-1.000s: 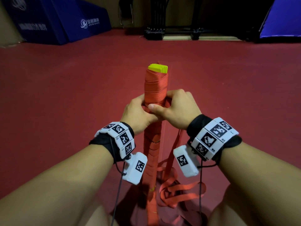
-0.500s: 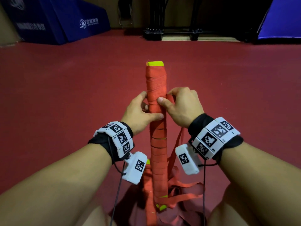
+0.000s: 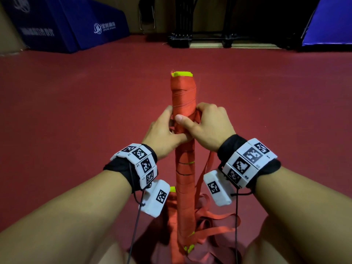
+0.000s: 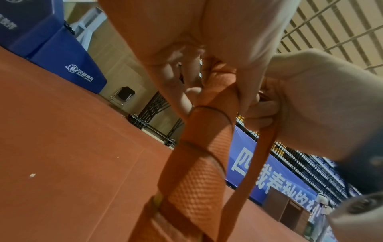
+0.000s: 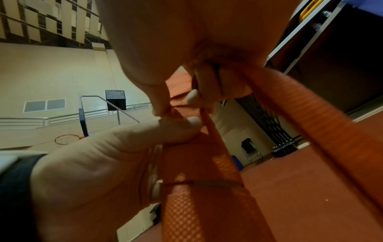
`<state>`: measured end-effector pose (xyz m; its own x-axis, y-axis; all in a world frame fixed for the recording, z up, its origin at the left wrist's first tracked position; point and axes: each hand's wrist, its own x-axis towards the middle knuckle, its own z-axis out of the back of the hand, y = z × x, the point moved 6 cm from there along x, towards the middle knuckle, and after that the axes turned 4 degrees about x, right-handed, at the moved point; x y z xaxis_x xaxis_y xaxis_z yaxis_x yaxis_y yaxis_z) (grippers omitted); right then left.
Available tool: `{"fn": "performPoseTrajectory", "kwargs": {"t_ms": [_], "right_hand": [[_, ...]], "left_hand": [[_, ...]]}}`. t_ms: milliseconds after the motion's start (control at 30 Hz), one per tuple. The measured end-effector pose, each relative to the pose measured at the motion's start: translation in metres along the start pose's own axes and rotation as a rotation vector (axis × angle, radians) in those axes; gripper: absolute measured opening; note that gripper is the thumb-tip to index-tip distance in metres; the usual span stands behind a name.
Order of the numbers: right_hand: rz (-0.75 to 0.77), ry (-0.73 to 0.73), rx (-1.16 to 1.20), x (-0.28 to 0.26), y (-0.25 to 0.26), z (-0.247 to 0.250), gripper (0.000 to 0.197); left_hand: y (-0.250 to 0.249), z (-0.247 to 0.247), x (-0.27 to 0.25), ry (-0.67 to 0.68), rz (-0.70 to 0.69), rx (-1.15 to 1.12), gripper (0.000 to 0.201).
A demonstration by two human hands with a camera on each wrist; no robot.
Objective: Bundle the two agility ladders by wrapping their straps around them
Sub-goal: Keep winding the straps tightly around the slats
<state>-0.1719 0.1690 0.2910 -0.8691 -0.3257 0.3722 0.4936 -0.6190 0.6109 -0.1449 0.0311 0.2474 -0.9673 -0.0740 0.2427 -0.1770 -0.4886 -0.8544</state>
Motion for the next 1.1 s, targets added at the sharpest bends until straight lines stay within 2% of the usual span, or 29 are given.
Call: {"fn": "performPoseTrajectory", "kwargs": {"t_ms": [200, 300, 400, 567, 700, 800, 867, 933, 1000, 1067, 1100], "right_hand": [[0.015, 0.034, 0.063, 0.002, -0.005, 0.003, 0.04], [0.036, 0.039, 0.056, 0.004, -0.006, 0.004, 0.038], [0.051, 0.056, 0.048, 0.003, -0.004, 0.002, 0.036], [0.067, 0.049, -0.009, 0.005, -0.004, -0.001, 0.038], [0.076, 0.033, -0.04, 0.004, -0.003, -0.003, 0.063], [0.08, 0.044, -0.102, 0.005, -0.003, -0.002, 0.056], [0.077, 0.054, -0.144, 0.006, -0.002, 0.001, 0.045], [0.076, 0.069, -0.149, 0.005, -0.001, 0.003, 0.045], [0.063, 0.072, -0.144, 0.005, 0.0, 0.005, 0.044], [0.054, 0.061, -0.135, 0.005, -0.001, 0.006, 0.044], [0.056, 0.051, -0.128, 0.005, -0.001, 0.005, 0.049]], "left_hand": [[0.0, -0.005, -0.001, 0.098, 0.074, -0.177, 0.058], [0.0, -0.003, 0.0, 0.117, 0.067, -0.199, 0.058], [0.004, -0.002, -0.001, 0.121, 0.069, -0.182, 0.046], [0.001, 0.002, -0.001, 0.064, 0.058, -0.128, 0.037], [-0.004, 0.003, -0.002, 0.022, 0.042, -0.091, 0.036], [-0.004, 0.005, -0.003, -0.011, 0.052, -0.062, 0.039], [-0.004, 0.008, -0.003, -0.041, 0.056, -0.043, 0.051], [-0.006, 0.01, -0.003, -0.072, 0.044, -0.027, 0.058], [-0.009, 0.01, -0.003, -0.087, 0.033, -0.007, 0.055], [-0.01, 0.008, -0.003, -0.095, 0.033, 0.008, 0.043], [-0.01, 0.007, -0.002, -0.099, 0.038, 0.006, 0.039]]}}
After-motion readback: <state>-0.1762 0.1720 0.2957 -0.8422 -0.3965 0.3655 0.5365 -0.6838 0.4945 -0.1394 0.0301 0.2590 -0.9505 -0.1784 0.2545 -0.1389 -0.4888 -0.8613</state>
